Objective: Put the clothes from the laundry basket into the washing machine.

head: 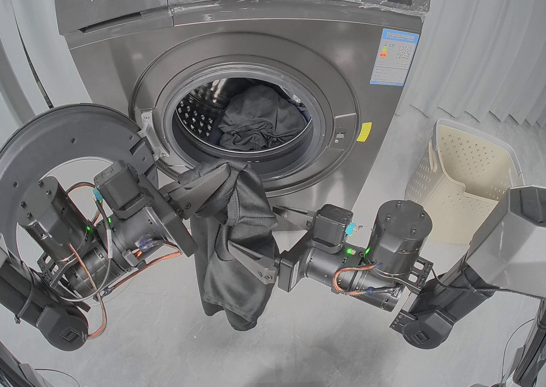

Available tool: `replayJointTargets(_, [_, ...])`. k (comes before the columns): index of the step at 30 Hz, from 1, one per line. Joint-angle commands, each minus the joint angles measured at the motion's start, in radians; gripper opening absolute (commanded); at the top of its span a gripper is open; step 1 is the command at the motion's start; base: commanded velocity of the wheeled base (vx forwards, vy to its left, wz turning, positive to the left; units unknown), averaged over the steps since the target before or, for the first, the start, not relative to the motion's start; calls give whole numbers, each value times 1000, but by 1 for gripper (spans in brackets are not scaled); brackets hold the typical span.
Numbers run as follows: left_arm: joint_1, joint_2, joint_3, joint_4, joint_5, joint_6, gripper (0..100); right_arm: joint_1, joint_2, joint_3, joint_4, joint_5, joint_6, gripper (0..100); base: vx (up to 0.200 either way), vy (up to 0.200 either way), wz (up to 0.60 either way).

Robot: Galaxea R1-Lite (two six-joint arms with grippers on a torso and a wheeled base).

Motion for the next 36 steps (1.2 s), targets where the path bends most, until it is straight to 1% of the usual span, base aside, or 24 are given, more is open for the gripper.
replayJointTargets(1, [4, 6, -2, -1, 1, -1, 0, 12, 4, 10, -7, 1, 2, 100, 0, 0, 0])
replayJointTargets(14, [4, 5, -5, -1, 1, -2, 0, 12, 11, -29, -14, -11, 5, 100, 0, 0, 0])
replayJointTargets(15, [4, 5, -5, -1, 1, -2, 0, 12, 13, -32, -20, -13, 5, 0, 0, 0, 0])
replayJointTargets(20, [6, 6, -5, -1, 1, -2, 0, 12, 11, -41, -29, -14, 5, 0, 0, 0, 0])
replayJointTargets(28, [26, 28, -22, -1, 10, -4, 0, 10, -64, 16, -21, -17, 2, 0, 0, 0, 0])
replayJointTargets(31, [32, 28, -26, -1, 10, -5, 0, 10, -92, 36, -14, -34, 2, 0, 0, 0, 0])
replayJointTargets(35, [32, 26, -28, -1, 10, -5, 0, 9, -96, 66, -11, -42, 2, 0, 0, 0, 0])
replayJointTargets(36, [32, 25, -29, -1, 12, -5, 0, 9, -96, 74, -9, -51, 2, 0, 0, 0, 0])
